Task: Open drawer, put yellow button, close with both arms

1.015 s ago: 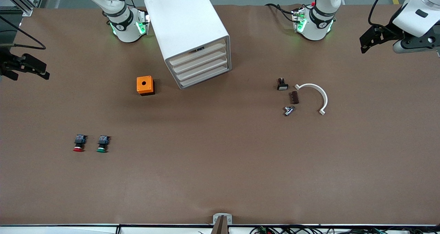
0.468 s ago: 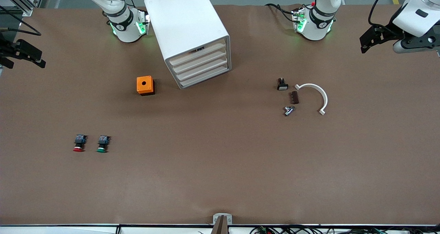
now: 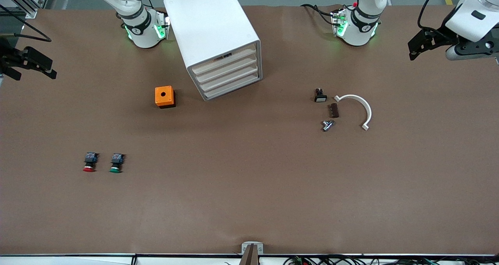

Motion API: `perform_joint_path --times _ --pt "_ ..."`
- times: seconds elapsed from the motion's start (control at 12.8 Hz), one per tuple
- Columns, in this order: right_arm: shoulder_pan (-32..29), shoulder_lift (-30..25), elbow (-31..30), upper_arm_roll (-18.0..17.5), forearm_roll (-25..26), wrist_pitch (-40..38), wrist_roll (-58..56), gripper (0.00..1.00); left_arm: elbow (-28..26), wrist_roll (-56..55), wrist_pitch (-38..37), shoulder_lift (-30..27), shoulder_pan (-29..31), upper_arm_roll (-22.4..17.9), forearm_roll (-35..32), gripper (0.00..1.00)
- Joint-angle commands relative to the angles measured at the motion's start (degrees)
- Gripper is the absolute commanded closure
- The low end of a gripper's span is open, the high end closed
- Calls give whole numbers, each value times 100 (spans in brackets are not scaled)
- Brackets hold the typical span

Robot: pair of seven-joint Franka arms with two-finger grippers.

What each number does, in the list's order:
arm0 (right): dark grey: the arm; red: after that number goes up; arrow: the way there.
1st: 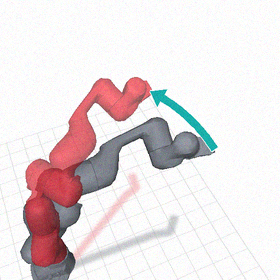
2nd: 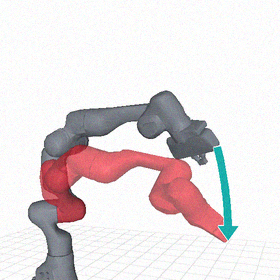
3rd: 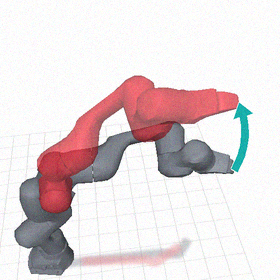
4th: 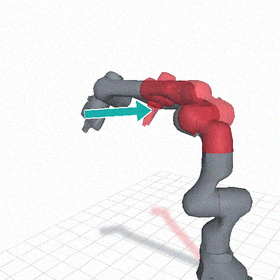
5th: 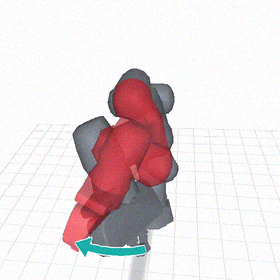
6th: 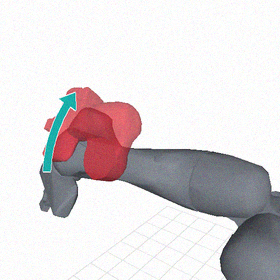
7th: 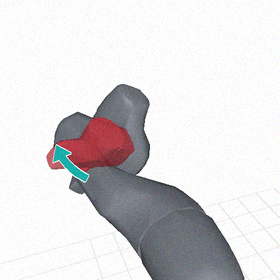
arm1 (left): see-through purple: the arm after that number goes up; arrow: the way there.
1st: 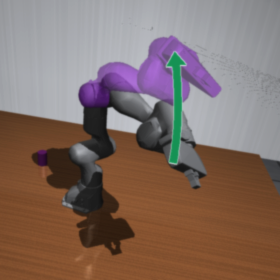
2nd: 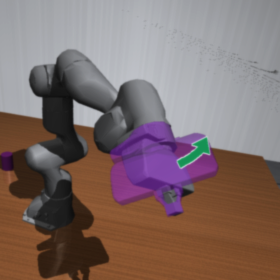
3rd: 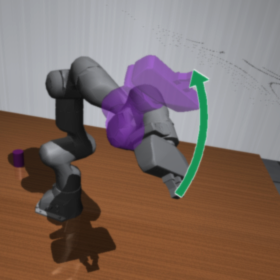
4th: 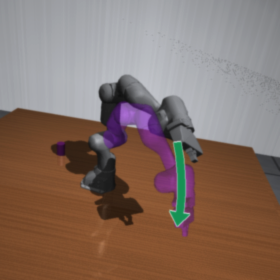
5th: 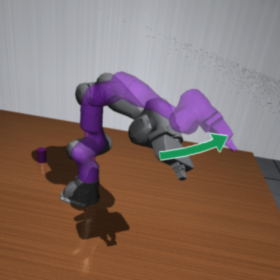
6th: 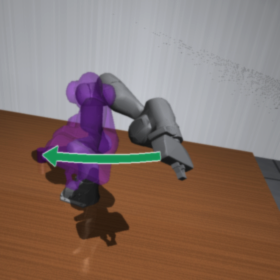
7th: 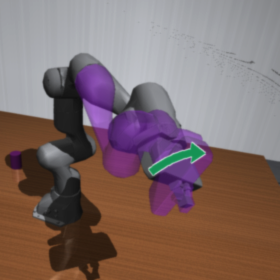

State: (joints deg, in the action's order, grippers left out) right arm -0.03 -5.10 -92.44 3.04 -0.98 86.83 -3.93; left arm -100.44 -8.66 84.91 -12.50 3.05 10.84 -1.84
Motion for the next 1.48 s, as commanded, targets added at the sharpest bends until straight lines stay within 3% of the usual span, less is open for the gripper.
perform_joint_path --times 0.0,0.55,1.41 --pt "-138 -70 -116 4 -112 71 68 0 42 137 -62 -51 55 -11 114 0" --pt "-252 -97 -116 12 -227 71 68 0 94 146 -62 -34 55 -11 254 0" --pt "-314 -106 -125 12 -209 150 164 0 815 128 -54 581 125 -11 228 0"
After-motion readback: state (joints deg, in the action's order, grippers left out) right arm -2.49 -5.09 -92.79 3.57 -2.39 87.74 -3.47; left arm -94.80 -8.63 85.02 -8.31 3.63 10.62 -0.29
